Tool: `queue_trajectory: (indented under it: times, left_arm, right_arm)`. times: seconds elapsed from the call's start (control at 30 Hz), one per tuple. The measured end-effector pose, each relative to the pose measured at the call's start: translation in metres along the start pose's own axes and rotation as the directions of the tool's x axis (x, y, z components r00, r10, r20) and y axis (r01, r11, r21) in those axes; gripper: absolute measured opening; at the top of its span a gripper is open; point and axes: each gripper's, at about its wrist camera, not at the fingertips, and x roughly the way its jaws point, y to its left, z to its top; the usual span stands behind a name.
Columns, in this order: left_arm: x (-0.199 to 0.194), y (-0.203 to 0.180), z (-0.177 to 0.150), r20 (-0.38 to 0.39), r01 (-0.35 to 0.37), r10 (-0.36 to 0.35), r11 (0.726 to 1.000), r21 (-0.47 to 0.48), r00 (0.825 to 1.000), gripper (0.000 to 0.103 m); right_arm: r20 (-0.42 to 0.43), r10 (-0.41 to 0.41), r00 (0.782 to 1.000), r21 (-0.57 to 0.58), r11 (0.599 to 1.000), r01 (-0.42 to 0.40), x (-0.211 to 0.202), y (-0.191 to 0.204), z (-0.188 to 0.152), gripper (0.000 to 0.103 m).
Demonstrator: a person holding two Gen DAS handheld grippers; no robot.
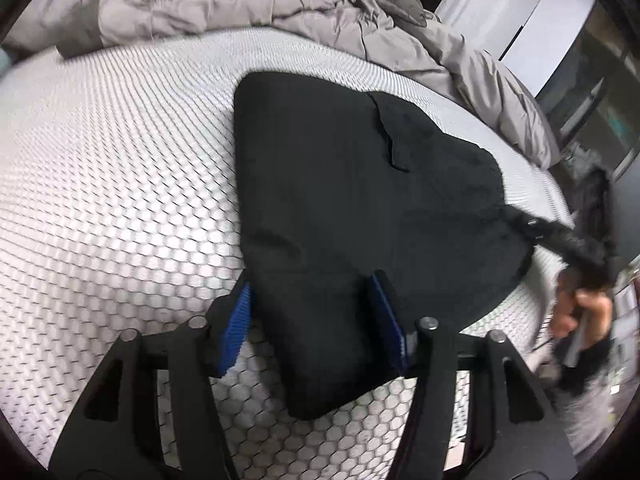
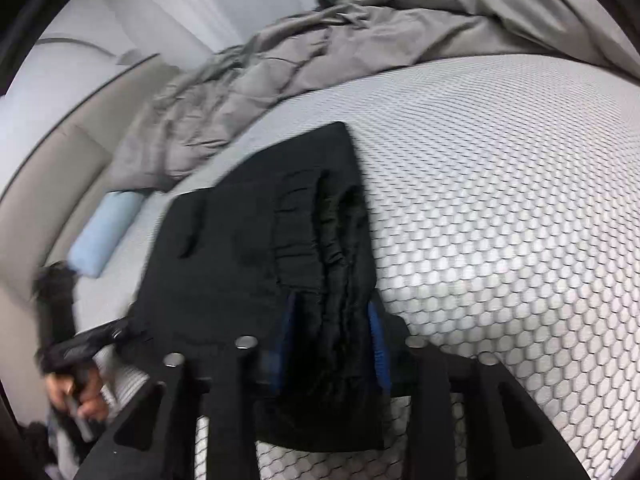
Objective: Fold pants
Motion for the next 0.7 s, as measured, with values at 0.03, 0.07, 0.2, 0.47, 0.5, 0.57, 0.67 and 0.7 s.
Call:
queue_trajectory:
  times: [0.03,0.07,0.2,0.47,0.5,0.57,0.67,0.7]
  left_arm:
    - [-0.005,0.0,-0.001,0.017,-0.02,0.02,1.0,0.016,1.0,0.055]
    - [-0.013,-0.004,-0.002,0.049,-0.042,0.04,0.998,0.043,0.998,0.055]
    - [-0.033,-0.029,-0.007,0.118,-0.023,0.004,0.987,0.156,0.993,0.055]
    - [0.026,-0.087,-0.001,0.045,-0.026,0.012,0.947,0.32,0.999,0.059]
    - [0.034,-0.094,-0.003,0.028,-0.031,0.023,0.939,0.344,0.999,0.06]
    - [0.036,-0.091,-0.008,0.007,-0.025,0.025,0.929,0.368,1.0,0.06]
    - [0.027,-0.081,-0.017,0.015,-0.007,0.002,0.928,0.371,1.0,0.06]
    - [0.023,-0.077,-0.02,0.018,-0.002,-0.005,0.93,0.367,1.0,0.06]
  right_arm:
    - [0.027,-0.009,1.0,-0.007,1.0,0.009,-0.007,0.003,-0.001,0.043]
    - [0.062,-0.02,0.998,-0.03,0.999,0.022,-0.017,0.009,-0.003,0.043]
    - [0.174,0.063,0.983,-0.173,0.984,-0.033,-0.054,0.043,-0.009,0.043]
    - [-0.056,0.021,0.998,-0.385,0.922,-0.041,0.021,0.105,-0.039,0.046]
    - [-0.078,0.002,0.997,-0.42,0.907,-0.034,0.032,0.111,-0.041,0.046]
    - [-0.083,-0.072,0.994,-0.497,0.867,0.021,0.049,0.117,-0.044,0.046]
    - [-0.036,-0.187,0.982,-0.536,0.833,0.139,0.04,0.098,-0.049,0.044]
    - [-0.015,-0.203,0.979,-0.542,0.824,0.162,0.032,0.091,-0.05,0.041]
